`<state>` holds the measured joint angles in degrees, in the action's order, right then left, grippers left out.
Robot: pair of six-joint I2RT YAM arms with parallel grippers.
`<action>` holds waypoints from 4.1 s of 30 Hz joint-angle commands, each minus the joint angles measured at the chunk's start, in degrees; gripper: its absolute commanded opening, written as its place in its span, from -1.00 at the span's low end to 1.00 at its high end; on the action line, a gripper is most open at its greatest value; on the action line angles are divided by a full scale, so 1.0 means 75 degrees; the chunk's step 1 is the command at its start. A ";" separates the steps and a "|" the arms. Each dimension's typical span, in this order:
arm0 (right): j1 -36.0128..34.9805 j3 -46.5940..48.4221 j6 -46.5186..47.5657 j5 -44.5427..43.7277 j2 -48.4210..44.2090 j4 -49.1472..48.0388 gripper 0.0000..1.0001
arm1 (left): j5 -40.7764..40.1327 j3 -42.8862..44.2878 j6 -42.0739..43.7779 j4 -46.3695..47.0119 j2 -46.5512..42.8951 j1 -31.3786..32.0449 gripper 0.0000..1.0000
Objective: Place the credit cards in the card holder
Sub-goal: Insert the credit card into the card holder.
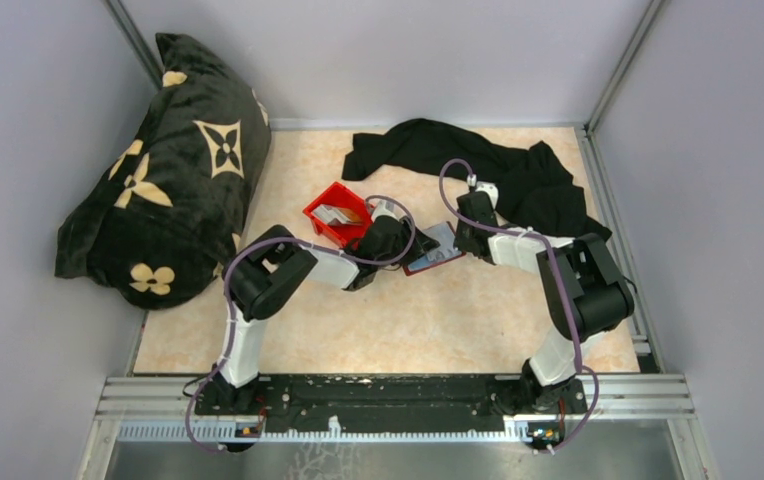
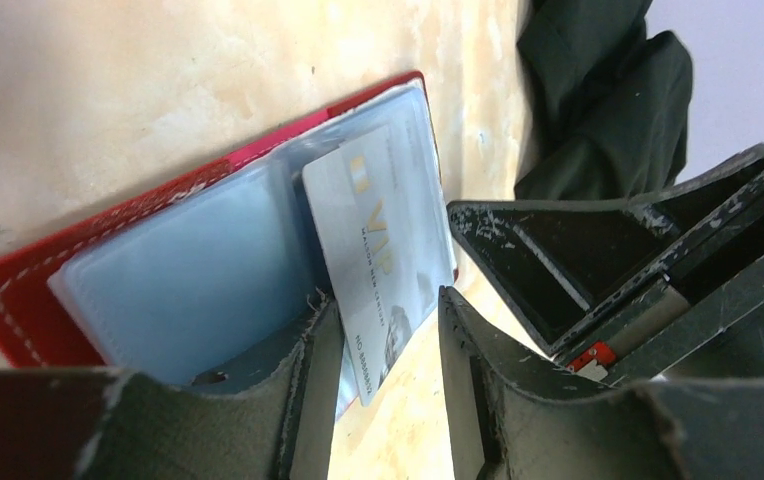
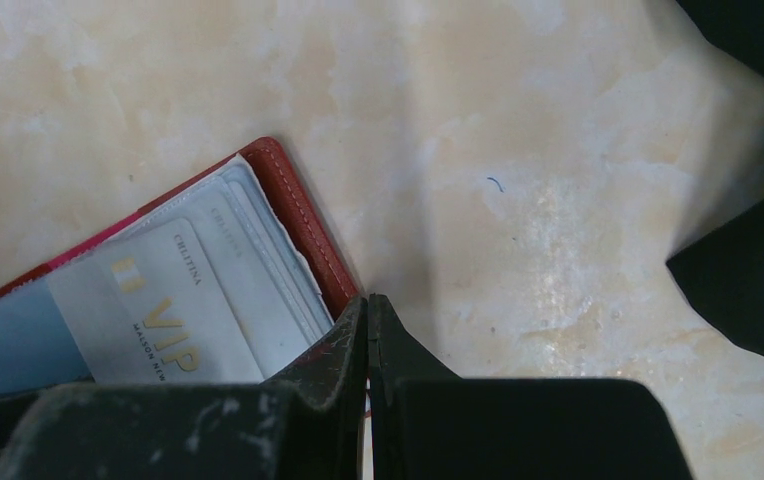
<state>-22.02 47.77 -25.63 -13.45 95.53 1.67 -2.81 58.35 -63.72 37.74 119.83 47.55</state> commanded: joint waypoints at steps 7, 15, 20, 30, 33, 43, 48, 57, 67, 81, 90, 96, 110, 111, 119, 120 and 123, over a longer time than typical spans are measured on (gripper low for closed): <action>-0.0275 -0.0264 -0.0114 0.0775 0.0613 0.0611 -1.00 | -0.0349 0.0009 0.0922 -0.2278 -0.0296 0.0074 0.05; -0.0281 -0.0228 -0.0099 0.0757 0.0593 0.0653 -1.00 | -0.0398 0.0279 0.1153 -0.2754 -0.0335 0.0073 0.13; -0.0275 -0.0199 -0.0087 0.0775 0.0615 0.0649 -1.00 | -0.0588 0.0304 0.1352 -0.3104 -0.0579 0.0076 0.16; -0.0268 -0.0147 -0.0066 0.0798 0.0642 0.0668 -1.00 | -0.0586 0.0494 0.1665 -0.3644 -0.0625 0.0082 0.20; -0.0279 -0.0123 -0.0053 0.0777 0.0645 0.0687 -1.00 | -0.0647 0.0534 0.1758 -0.3810 -0.0688 0.0082 0.20; -0.0275 -0.0123 -0.0052 0.0817 0.0639 0.0663 -1.00 | -0.0604 0.0653 0.2059 -0.4054 -0.0738 0.0082 0.21; -0.0275 -0.0158 -0.0063 0.0833 0.0646 0.0639 -1.00 | -0.0494 0.0813 0.2105 -0.4015 -0.0591 0.0080 0.18; -0.0287 -0.0202 -0.0092 0.0915 0.0641 0.0565 -1.00 | -0.0181 0.1346 0.1975 -0.3819 -0.0271 0.0100 0.11; -0.0309 -0.0275 -0.0107 0.0961 0.0641 0.0512 -1.00 | -0.0181 0.1796 0.1913 -0.3882 -0.0028 0.0189 0.11; -0.0443 -0.0357 -0.0163 0.0957 0.0580 0.0490 -1.00 | -0.0208 0.2319 0.1858 -0.3999 0.0173 0.0295 0.11; -0.0679 -0.0357 -0.0226 0.0910 0.0518 0.0520 -1.00 | -0.0286 0.2222 0.1881 -0.4039 0.0062 0.0310 0.11; -0.0814 -0.0291 -0.0232 0.0876 0.0464 0.0617 -1.00 | -0.0468 0.2022 0.1940 -0.4044 -0.0162 0.0307 0.11; -0.1158 -0.0195 -0.0319 0.0811 0.0424 0.0770 -1.00 | -0.0519 0.1856 0.1915 -0.4067 -0.0296 0.0313 0.12; -0.1173 -0.0185 -0.0318 0.0804 0.0422 0.0782 -1.00 | -0.0536 0.1835 0.1921 -0.4083 -0.0318 0.0314 0.12; -0.1189 -0.0018 -0.0334 0.0528 0.0250 0.0994 -1.00 | -0.0832 0.1443 0.1945 -0.4083 -0.0749 0.0308 0.13; -0.1195 0.0015 -0.0340 0.0491 0.0204 0.1026 -1.00 | -0.0912 0.1361 0.1946 -0.4066 -0.0841 0.0308 0.13; -0.1190 0.0086 -0.0339 0.0398 0.0097 0.1116 -1.00 | -0.1140 0.1148 0.1978 -0.3969 -0.1129 0.0316 0.14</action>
<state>-29.04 48.36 -26.87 -15.77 96.01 1.78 -9.32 69.19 -49.63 7.64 114.93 49.15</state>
